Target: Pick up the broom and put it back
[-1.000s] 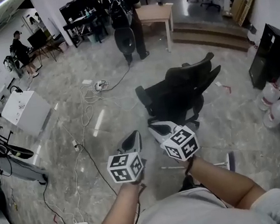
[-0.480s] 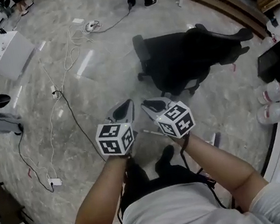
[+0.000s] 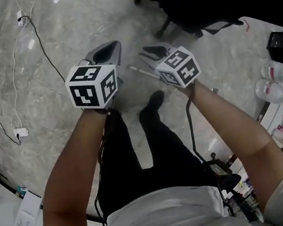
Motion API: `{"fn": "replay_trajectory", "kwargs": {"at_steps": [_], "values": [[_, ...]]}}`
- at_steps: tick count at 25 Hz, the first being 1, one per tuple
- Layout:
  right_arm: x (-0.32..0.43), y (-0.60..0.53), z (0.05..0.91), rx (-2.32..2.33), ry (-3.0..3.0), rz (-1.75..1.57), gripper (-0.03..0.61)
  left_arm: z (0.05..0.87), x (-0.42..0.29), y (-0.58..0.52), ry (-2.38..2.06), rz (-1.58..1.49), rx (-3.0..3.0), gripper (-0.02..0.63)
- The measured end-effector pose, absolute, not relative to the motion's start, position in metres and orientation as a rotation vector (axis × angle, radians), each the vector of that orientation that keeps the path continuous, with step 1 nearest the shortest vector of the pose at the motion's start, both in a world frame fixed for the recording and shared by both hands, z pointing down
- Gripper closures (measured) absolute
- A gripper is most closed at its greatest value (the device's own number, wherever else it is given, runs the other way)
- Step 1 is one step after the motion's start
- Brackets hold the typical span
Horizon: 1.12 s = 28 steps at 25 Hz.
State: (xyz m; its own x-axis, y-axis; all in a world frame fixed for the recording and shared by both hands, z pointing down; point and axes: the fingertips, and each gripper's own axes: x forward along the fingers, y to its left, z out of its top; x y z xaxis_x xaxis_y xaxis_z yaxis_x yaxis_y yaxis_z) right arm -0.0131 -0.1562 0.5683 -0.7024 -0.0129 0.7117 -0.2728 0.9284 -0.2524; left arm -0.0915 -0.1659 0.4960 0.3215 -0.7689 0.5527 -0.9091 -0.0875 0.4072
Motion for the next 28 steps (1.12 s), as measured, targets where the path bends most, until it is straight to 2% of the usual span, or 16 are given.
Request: {"fn": "replay_trajectory", "kwargs": {"at_steps": [17,22,28], "values": [[-0.01,-0.084,1.028,-0.024,-1.884,0.342,0.453,0.889,-0.136,-0.107,-1.39,0.303,1.724,0.609],[0.0,-0.068,1.13,-0.094,-1.785,0.275,0.445,0.977,-0.146,-0.09,-1.375,0.321,1.679,0.609],[0.007,-0.073,1.221,-0.096,-1.685,0.21,0.445,1.044,-0.153,-0.082,-1.352,0.309,1.666,0.609]]}}
